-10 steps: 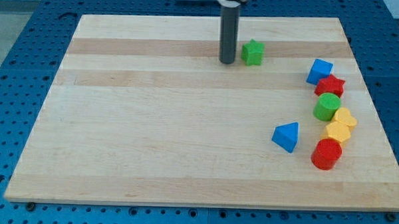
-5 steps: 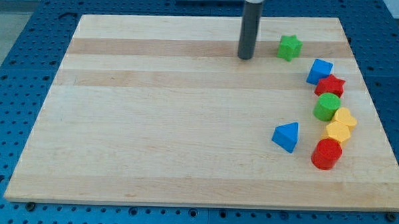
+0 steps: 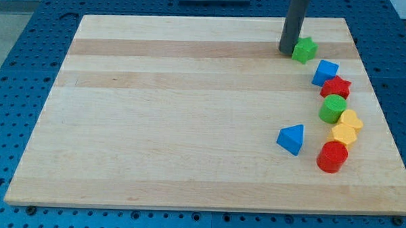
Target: Move the green star towards the blue cube
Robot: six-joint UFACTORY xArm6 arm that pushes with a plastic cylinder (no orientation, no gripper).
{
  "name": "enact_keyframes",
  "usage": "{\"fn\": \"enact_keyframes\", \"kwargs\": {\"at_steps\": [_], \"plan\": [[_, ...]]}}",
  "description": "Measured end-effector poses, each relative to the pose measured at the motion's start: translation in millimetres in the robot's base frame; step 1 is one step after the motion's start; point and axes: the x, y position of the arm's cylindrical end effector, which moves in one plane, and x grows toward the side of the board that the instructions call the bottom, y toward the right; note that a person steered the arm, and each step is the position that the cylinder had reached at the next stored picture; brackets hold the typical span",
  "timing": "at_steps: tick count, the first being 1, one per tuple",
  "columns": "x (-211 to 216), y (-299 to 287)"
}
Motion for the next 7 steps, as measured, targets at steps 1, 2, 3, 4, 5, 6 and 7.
{"fn": "enact_keyframes", "kwargs": {"at_steps": [1, 2, 3, 4, 5, 6, 7], "plan": [[-16.9, -5.5], [-25.9, 10.8], [-23.0, 34.3], [-7.3, 38.5], [3.7, 40.7], [8.4, 42.4], [5.9, 38.8]]}}
